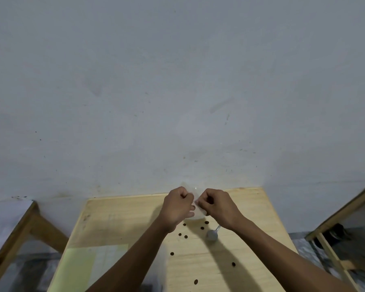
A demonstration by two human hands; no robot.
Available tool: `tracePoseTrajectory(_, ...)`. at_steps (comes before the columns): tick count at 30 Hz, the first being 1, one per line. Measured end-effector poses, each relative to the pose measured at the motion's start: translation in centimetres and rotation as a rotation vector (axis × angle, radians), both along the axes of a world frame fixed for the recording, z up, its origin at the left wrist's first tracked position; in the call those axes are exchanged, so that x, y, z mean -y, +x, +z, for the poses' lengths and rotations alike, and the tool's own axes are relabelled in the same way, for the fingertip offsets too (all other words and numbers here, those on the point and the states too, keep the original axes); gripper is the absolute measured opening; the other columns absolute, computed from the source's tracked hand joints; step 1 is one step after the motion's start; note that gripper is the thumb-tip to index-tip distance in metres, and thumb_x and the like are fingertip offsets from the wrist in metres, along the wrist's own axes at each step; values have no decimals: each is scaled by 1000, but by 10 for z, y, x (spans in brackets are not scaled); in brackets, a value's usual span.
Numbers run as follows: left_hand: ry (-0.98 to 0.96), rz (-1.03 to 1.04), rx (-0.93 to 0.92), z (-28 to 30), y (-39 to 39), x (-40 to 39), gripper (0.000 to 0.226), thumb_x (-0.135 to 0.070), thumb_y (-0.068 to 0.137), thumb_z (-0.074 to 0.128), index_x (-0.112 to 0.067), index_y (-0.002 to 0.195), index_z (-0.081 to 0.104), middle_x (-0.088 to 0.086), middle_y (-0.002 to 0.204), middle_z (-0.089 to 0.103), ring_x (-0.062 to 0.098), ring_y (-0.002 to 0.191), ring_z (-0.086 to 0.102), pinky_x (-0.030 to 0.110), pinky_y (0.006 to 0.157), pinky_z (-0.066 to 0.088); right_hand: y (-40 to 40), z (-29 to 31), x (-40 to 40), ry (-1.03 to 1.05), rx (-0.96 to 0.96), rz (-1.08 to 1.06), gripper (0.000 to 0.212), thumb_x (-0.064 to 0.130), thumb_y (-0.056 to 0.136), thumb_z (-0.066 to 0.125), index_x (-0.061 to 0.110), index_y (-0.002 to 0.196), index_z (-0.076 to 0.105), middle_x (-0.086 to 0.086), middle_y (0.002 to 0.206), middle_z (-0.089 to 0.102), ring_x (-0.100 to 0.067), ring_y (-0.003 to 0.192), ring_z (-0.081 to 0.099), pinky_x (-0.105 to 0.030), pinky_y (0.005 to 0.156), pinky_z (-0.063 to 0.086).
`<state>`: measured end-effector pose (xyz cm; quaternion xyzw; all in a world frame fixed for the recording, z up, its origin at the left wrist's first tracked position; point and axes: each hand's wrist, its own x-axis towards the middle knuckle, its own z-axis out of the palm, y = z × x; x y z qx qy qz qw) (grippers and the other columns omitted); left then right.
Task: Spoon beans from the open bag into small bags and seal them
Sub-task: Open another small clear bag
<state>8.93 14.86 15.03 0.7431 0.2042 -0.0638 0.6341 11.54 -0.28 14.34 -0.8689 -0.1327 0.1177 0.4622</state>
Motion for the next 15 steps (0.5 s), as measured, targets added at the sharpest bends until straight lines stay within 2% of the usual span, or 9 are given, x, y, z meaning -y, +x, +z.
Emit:
tracePoseTrajectory(2, 104, -50, -25, -2, -5, 0, 13, -10, 89, 50, -10, 76, 47, 11, 76, 54, 19, 64, 62, 35, 64, 58, -1, -1, 1, -28, 16, 8, 19, 18, 90, 63, 8, 75, 57, -4, 67, 68, -16, 57, 62, -27, 57, 48)
tracePoseTrajectory(4, 127, -55, -53, -3, -6, 1, 15, -11, 88, 50, -10, 75, 43, 9, 74, 51, 19, 60, 60, 31, 58, 53, -2, -5, 0, -66, 32, 19, 18, 19, 91, 60, 13, 75, 53, -4, 70, 68, -19, 63, 67, -30, 60, 51)
tracePoseTrajectory(7, 141, -53, -106, 1, -2, 2, 17, -14, 90, 51, -9, 75, 44, 10, 76, 54, 20, 61, 63, 30, 63, 57, -2, -11, -5, -112, 83, 1, 19, 24, 93, 53, 17, 76, 48, -3, 73, 65, -23, 69, 65, -42, 63, 55)
tracePoseTrajectory(9, 155, -86, -133, 2, -2, 1, 21, -14, 88, 52, -11, 69, 44, 12, 74, 55, 21, 60, 65, 33, 69, 57, 3, -10, -4, -92, 105, -93, 18, 22, 92, 50, 16, 76, 44, -7, 73, 64, -25, 66, 66, -47, 61, 55)
tracePoseTrajectory(12, 217, -142, -125, -2, -13, 4, 23, -19, 84, 53, -13, 63, 44, 12, 68, 57, 18, 57, 62, 33, 63, 50, 14, -3, 2, -71, 88, -146, 15, 20, 88, 53, 12, 77, 46, -9, 72, 64, -28, 64, 65, -49, 62, 55)
tracePoseTrajectory(14, 378, -127, -58, -7, -16, 5, 15, -26, 82, 56, -15, 75, 48, 7, 84, 58, 17, 69, 58, 28, 65, 45, 16, 1, 4, -67, 84, -113, 16, 21, 89, 55, 14, 76, 47, -7, 71, 64, -28, 66, 64, -48, 64, 55)
tracePoseTrajectory(15, 461, -100, -16, -9, -17, 4, 17, -29, 82, 59, -17, 91, 50, 4, 100, 53, 18, 84, 56, 27, 71, 45, 16, 2, 4, -51, 74, -101, 18, 22, 90, 55, 14, 76, 47, -6, 72, 64, -28, 67, 64, -47, 64, 56)
